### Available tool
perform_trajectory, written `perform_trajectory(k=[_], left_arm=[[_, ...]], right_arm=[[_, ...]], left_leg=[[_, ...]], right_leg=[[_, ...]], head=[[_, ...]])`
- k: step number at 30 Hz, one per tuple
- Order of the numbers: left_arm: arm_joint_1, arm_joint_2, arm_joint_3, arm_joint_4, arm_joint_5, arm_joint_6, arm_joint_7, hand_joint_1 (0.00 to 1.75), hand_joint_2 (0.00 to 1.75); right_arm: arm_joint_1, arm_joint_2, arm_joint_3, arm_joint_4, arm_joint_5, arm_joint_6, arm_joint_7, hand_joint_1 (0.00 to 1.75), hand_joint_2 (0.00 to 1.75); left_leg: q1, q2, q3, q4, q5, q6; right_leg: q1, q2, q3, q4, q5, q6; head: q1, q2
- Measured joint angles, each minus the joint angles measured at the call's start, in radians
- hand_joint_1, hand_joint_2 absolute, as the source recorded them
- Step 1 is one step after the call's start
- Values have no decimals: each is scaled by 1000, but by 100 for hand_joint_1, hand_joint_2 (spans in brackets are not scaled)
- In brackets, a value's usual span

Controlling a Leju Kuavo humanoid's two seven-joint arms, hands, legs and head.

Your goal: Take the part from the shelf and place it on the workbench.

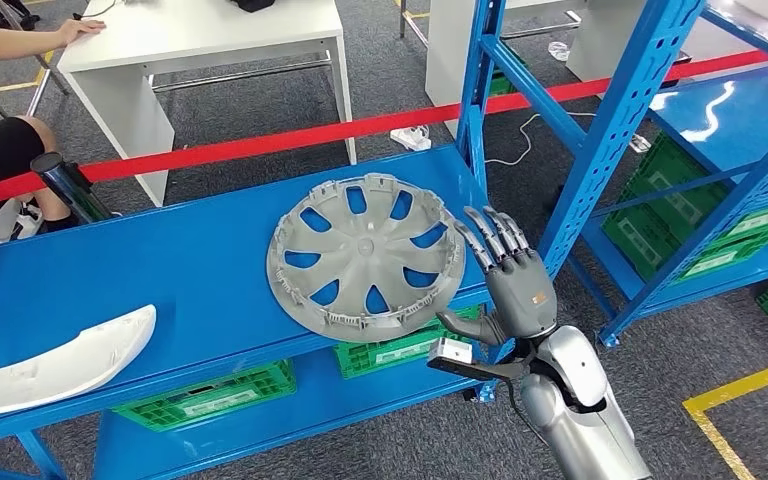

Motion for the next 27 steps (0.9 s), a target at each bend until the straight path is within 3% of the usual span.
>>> perform_trajectory(k=[1,2,5,7,10,15,20,27], left_arm=[[1,0,0,0,-6,-3,0,0,0],[1,0,0,1,-11,-6,1,0,0],[0,-2,-2,2,-24,-17,4,0,0],[1,-5,-3,3,-31,-22,7,0,0],[-3,-9,-7,4,-40,-25,11,0,0],[-6,-15,-15,4,-53,-33,18,0,0],[-6,-18,-18,4,-56,-34,20,0,0],[-6,-19,-20,5,-64,-40,25,0,0]], right_arm=[[-7,0,0,16,-24,9,-14,0,0],[-16,1,0,32,-44,19,-27,0,0],[-49,1,1,88,-77,56,-61,0,0],[-76,1,5,133,-90,80,-84,0,0],[-130,2,20,214,-120,112,-118,0,0],[-225,18,54,361,-166,133,-160,0,0],[-259,31,71,425,-172,135,-164,0,0],[-268,40,84,463,-183,145,-170,0,0]], left_leg=[[0,0,12,-59,51,3],[-2,1,22,-110,80,7],[-8,4,34,-161,90,24],[-7,3,39,-169,110,28],[-7,1,41,-176,110,32],[-7,0,48,-178,104,41],[-7,-1,51,-178,104,43],[-6,0,55,-181,105,43]], right_leg=[[0,0,7,-1,-8,3],[0,-1,15,-1,-14,7],[4,-1,23,-2,-27,24],[7,-2,25,-5,-27,20],[9,-2,34,-19,-25,9],[10,-3,48,-38,-26,16],[9,-5,53,-43,-26,32],[10,-4,55,-43,-25,34]], head=[[0,0],[0,0],[-1,0],[0,0],[0,0],[0,0],[0,0],[0,0]])
